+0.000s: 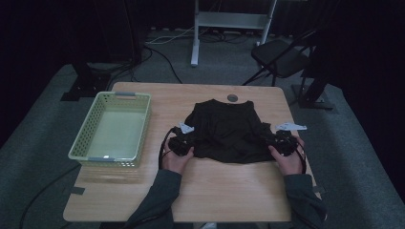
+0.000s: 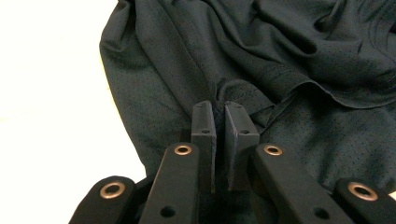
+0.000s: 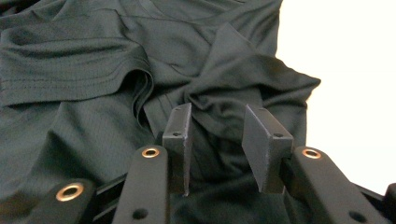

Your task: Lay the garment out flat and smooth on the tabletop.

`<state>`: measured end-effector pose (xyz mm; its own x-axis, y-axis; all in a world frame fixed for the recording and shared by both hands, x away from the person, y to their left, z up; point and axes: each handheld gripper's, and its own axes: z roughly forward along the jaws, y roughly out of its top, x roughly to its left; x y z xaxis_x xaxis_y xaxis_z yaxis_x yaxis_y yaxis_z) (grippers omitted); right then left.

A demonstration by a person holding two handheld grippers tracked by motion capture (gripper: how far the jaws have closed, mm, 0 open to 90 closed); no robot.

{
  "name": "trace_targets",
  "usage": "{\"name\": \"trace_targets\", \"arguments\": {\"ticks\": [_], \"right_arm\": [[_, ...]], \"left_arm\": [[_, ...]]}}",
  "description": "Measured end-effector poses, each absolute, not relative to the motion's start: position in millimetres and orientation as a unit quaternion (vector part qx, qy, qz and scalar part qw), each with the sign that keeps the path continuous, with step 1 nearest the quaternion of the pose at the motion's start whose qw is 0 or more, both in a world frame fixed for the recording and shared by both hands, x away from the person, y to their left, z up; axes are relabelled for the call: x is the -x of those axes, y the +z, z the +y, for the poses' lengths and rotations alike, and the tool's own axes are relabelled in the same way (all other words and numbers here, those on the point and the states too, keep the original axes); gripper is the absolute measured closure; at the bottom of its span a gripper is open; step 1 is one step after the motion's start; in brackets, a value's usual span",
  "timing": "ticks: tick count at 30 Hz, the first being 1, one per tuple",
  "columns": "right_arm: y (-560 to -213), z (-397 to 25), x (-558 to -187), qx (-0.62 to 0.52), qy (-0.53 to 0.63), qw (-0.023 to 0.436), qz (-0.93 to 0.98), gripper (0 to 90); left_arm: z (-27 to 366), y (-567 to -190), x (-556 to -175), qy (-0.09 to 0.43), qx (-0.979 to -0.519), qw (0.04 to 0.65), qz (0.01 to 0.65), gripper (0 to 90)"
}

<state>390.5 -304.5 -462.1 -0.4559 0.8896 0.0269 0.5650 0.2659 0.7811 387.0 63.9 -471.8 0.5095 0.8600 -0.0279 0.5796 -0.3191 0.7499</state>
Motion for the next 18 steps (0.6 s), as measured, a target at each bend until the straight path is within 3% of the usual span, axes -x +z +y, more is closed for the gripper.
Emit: {"name": "trace_targets", "arguments": {"ticks": [7,9,10,12,18], "right_arm": [[-467,-285,-409,-0.471,0.36,0.218,0.775,61.1],[-470,-283,-415,-0.476,0.354,0.214,0.776,69.6],[-470,-283,-415,-0.476,0.354,0.214,0.776,69.6],[-469,-286,-418,-0.489,0.351,0.212,0.77,84.3],[-460,-303,-414,-0.513,0.359,0.227,0.746,85.7]], "left_arm": [[66,-470,-382,0.195,-0.787,0.37,0.455,84.5],[67,-470,-381,0.195,-0.786,0.37,0.455,84.5],[67,-470,-381,0.196,-0.785,0.373,0.454,84.5],[68,-469,-378,0.197,-0.783,0.376,0.455,84.5],[74,-466,-371,0.201,-0.778,0.383,0.456,84.5]]}}
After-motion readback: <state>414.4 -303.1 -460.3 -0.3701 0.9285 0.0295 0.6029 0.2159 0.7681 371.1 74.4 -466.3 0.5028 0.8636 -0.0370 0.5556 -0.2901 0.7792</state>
